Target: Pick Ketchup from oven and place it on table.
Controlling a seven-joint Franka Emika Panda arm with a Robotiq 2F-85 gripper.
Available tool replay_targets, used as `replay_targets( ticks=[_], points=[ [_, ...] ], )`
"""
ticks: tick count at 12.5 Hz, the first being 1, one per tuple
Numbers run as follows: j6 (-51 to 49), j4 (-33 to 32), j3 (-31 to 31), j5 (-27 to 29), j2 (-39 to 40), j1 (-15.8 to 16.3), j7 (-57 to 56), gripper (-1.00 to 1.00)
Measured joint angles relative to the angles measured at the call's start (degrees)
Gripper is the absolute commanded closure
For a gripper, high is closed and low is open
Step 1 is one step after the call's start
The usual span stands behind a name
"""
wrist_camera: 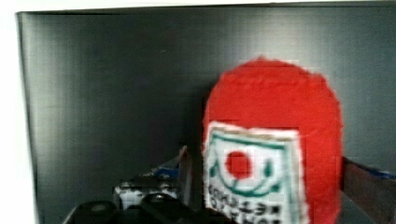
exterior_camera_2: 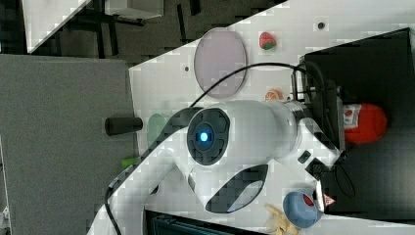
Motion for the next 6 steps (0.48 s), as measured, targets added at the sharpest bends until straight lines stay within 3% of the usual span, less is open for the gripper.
replay_targets(
  ticks=[1, 3, 4, 6],
  points=[
    [0.1, 0.6, -0.2, 0.1, -0.1, 0.2, 0.0, -0.9],
    [1.3, 0.6, -0.3, -1.0, 0.0, 0.3, 0.1, -0.42],
    [1.5, 1.1, -0.2, -1.1, 0.5, 0.0, 0.2, -0.27],
    [1.6, 1.7, 0.5, -1.4, 0.5, -0.7, 0.2, -0.27]
  ],
)
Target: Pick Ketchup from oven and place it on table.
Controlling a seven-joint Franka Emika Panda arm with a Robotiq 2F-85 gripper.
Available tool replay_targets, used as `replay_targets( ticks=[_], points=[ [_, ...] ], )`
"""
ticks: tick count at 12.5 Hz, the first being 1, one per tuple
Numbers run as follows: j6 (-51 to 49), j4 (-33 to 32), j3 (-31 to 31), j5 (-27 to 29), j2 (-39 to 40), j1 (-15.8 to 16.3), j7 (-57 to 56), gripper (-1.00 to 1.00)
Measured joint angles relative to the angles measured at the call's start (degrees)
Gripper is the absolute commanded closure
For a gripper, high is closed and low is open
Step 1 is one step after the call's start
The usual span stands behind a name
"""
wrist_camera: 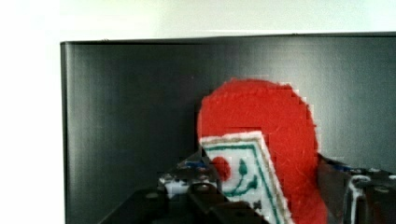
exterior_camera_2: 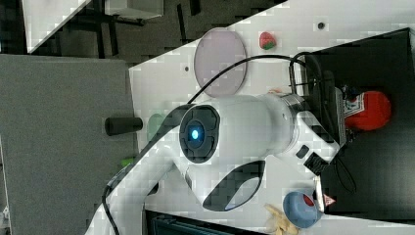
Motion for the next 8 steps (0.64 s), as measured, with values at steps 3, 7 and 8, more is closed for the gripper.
replay_targets(
  ticks=[3, 7, 8],
  points=[
    [-3.2, 1.2, -0.4, 1.5, 0.3, -0.1, -0.1, -0.27],
    [-14.1, 2.7, -0.4, 0.1, -3.0, 1.6, 0.0, -0.27],
    [-15.6, 3.5, -0.4, -0.4, -4.3, 3.0, 0.0, -0.27]
  ],
)
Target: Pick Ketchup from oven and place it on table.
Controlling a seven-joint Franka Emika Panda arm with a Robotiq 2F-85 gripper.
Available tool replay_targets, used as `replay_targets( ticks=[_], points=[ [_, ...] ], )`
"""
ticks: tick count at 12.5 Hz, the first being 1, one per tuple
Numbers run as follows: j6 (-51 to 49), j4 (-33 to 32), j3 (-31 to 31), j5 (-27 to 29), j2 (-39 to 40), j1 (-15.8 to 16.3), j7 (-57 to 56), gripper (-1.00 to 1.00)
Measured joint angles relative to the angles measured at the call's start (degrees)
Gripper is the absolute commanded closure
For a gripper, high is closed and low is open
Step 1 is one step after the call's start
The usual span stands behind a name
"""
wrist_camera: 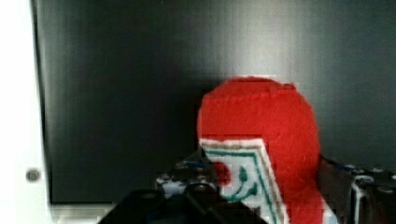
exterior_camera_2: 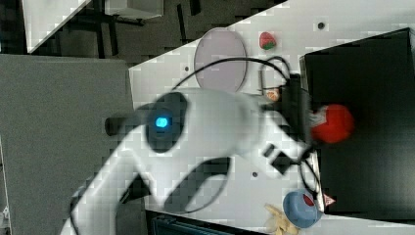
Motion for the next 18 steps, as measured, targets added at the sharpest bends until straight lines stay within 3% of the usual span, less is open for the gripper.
replay_targets(
  ticks=[5, 9, 14, 18],
  points=[
    [-2.5, 4.1, 7.3, 0.4, -9.1, 7.1, -0.2, -0.27],
    [-9.1, 5.5, 12.9, 0.1, -13.5, 14.7, -0.2, -0.27],
    [-10.3, 0.4, 18.0, -3.6, -12.4, 18.7, -0.2, -0.27],
    [-3.5, -5.7, 21.6, -6.2, -10.0, 19.2, -0.1, -0.27]
  ],
)
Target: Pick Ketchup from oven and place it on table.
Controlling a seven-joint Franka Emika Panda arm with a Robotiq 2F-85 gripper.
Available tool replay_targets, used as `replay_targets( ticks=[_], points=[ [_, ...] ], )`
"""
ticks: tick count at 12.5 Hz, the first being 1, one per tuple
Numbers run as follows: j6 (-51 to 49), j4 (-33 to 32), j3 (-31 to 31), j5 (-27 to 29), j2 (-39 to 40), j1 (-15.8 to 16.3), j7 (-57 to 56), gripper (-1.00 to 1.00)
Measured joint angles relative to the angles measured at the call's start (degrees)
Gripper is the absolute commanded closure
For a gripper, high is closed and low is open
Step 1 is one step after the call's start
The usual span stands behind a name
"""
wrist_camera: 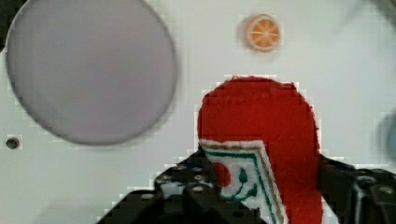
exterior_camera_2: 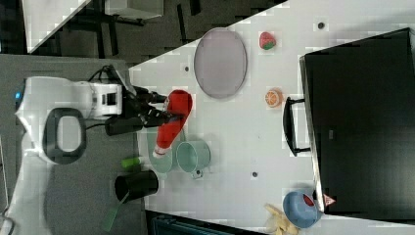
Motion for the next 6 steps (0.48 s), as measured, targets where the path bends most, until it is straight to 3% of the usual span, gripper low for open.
replay_targets(
  ticks=[3, 6],
  points=[
    [7.0, -8.6, -0.8, 1.4, 0.3, 2.9, 0.1, -0.27],
    [12.9, -16.3, 0.7, 2.5, 1.0, 2.1, 0.1, -0.27]
  ],
)
